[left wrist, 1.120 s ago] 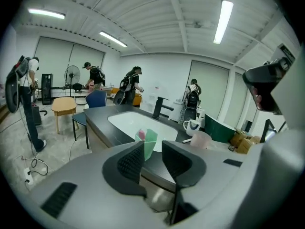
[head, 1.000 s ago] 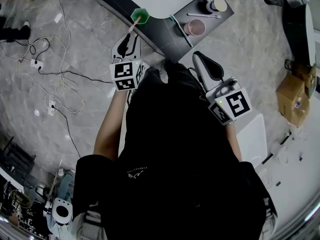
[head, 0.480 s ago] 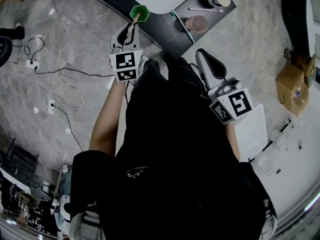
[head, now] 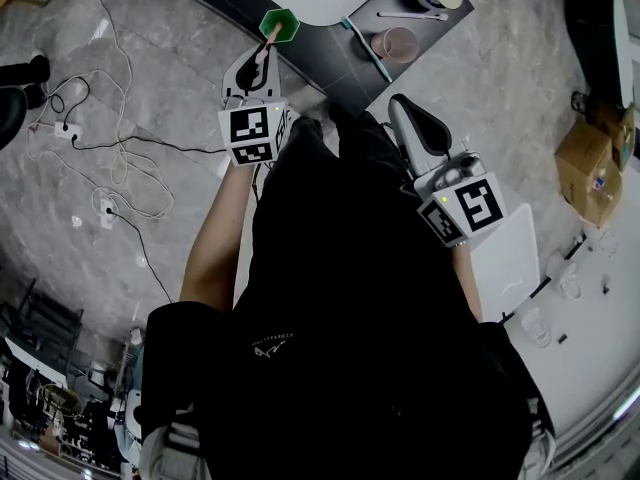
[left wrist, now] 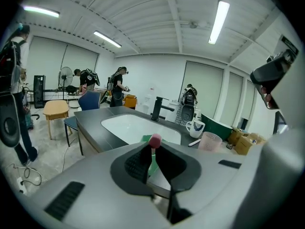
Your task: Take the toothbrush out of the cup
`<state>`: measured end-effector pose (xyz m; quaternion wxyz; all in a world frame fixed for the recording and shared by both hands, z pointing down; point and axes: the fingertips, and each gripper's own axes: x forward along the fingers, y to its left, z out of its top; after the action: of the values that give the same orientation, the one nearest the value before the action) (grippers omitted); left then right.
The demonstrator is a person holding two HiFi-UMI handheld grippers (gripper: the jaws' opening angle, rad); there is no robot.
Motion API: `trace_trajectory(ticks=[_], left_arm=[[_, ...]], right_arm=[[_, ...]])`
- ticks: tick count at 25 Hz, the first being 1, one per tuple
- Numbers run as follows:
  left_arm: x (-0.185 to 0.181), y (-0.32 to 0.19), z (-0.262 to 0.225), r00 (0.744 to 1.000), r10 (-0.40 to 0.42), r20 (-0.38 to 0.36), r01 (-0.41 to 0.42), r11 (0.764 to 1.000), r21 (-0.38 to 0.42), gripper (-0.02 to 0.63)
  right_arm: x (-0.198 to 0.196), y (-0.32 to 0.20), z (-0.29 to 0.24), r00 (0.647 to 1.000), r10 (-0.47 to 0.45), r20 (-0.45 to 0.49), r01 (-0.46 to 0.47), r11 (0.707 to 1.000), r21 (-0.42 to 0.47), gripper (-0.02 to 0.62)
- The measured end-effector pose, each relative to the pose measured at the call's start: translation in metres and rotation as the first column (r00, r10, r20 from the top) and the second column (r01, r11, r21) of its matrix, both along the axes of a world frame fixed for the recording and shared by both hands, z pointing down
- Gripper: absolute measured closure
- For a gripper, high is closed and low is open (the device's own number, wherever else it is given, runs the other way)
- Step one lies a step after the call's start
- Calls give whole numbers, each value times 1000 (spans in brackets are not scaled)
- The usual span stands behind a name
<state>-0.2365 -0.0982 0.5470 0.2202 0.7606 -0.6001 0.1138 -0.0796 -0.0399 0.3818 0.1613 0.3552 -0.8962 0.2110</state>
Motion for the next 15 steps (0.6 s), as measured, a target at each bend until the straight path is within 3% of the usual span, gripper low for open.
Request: trace_trajectory(ticks=[15], left_arm=[[-4,24,-50,999,-53,-12,54,994,92,581]], right_arm=[[3,20,-5,998,-51,47,50,999,15,589]])
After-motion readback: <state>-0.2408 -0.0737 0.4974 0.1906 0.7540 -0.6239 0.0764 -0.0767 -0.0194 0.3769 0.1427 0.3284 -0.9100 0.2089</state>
